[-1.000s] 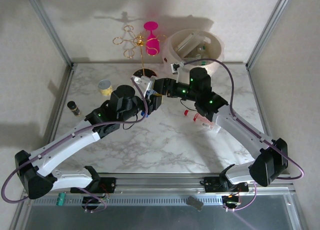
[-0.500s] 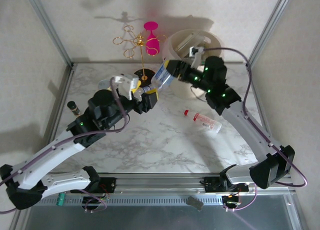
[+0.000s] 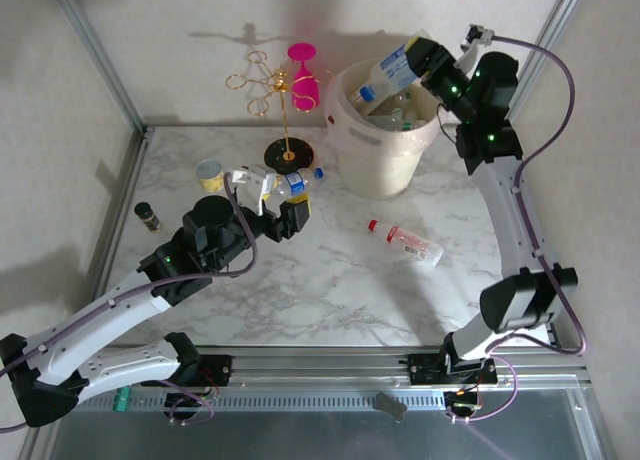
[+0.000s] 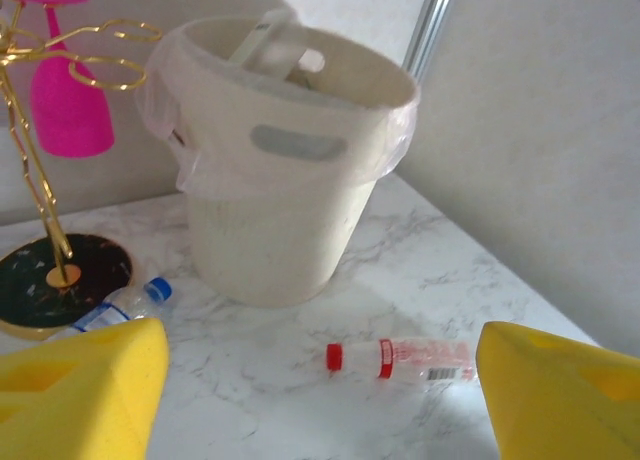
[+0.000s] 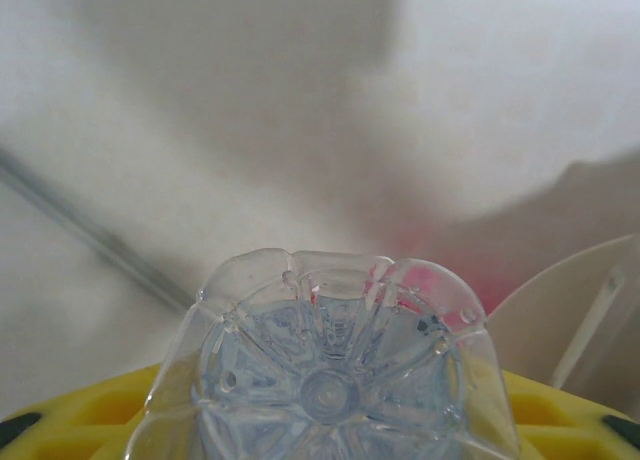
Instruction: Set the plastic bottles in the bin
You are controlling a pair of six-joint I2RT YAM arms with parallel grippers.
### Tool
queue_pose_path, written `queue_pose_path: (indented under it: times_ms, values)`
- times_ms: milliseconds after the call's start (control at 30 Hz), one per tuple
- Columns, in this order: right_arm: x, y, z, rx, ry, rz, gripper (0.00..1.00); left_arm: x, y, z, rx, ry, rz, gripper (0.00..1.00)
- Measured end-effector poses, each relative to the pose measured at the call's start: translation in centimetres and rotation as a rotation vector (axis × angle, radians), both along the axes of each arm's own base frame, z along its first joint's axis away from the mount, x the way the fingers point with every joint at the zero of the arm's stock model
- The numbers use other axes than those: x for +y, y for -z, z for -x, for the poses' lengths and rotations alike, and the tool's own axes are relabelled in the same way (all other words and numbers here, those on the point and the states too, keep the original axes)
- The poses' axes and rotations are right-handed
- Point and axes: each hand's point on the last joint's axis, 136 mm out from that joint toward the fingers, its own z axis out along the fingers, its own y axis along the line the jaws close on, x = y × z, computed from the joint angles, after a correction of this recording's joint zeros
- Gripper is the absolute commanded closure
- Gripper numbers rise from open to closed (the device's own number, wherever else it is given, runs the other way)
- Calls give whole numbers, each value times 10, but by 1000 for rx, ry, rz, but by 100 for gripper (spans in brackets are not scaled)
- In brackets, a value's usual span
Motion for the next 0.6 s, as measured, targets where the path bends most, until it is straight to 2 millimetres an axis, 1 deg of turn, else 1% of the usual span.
queue_pose_path:
  times_ms: [133,267,367,433,533,600]
  values:
    - [-21,17,-35,45,42,-3,55,3,21,-5,18,-31,-49,21]
    - [-36,34,-70,90,50,3,56,1,32,-9,37,-44,-74,22]
    - [-46,59,-91,147,64,10,56,0,38,-12,47,-49,-87,22]
    - [-47,78,-99,195,61,12,56,0,42,-12,53,-51,-94,22]
    - [-43,96,-104,234,40,10,56,0,44,-14,55,-56,-99,22]
    - [-38,104,-104,251,21,1,56,0,46,-14,56,-57,-100,22]
